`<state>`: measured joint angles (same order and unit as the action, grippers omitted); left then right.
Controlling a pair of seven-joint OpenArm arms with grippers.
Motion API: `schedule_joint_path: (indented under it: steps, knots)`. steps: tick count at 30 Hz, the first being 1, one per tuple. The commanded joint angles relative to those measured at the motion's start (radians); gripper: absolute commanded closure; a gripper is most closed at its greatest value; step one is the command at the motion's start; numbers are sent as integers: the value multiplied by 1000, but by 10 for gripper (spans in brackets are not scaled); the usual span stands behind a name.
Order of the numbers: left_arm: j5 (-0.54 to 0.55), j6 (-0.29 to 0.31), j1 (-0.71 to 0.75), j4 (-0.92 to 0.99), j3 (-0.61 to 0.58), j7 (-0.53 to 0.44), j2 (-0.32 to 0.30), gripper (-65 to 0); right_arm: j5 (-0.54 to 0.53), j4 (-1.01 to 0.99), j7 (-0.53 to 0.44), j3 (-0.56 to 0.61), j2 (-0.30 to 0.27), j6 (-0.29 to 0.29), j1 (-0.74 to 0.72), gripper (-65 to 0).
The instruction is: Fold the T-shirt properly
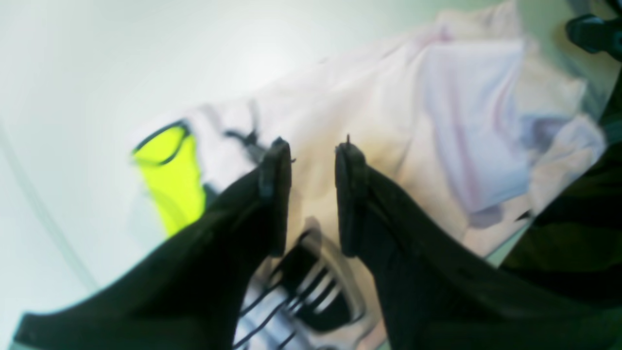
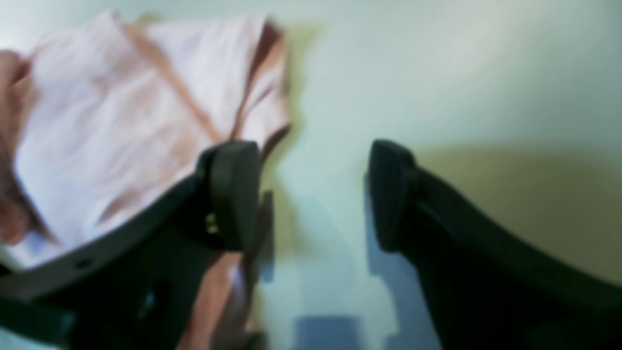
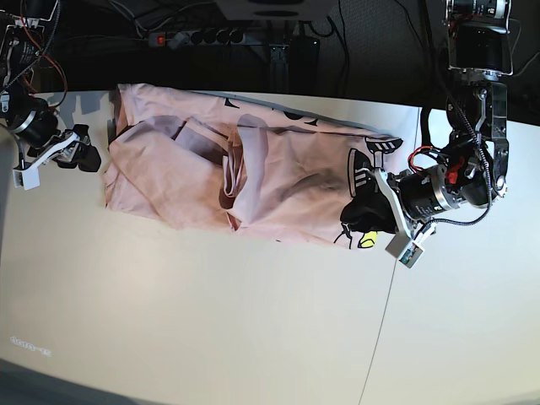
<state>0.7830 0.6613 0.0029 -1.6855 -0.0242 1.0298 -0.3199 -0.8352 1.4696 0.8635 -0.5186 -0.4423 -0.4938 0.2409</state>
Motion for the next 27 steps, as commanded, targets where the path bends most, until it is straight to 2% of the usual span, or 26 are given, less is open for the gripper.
schedule_joint_path:
  steps: [1,4,8,17,22,27]
  knots:
    - [21,5,-16,-13,4,-19,-16,-161,-39,1,6,-6,-23,-27,5,-362]
    - [19,5,-16,-13,4,-19,-35,-161,-100,-19,72,2,-20,-29,15,-362]
    - [21,5,-16,-13,4,-20,-41,-161,-138,-24,103,12,-3,-31,18,-362]
    - [21,5,-16,-13,4,-20,-41,-161,-130,-24,110,167,78,-34,17,-362]
    - [21,5,-16,-13,4,-19,-47,-161,-130,-24,109,183,128,-34,17,-362]
    - [20,5,-17,-13,4,-20,-66,-161,-111,-24,82,183,152,-34,14,-360]
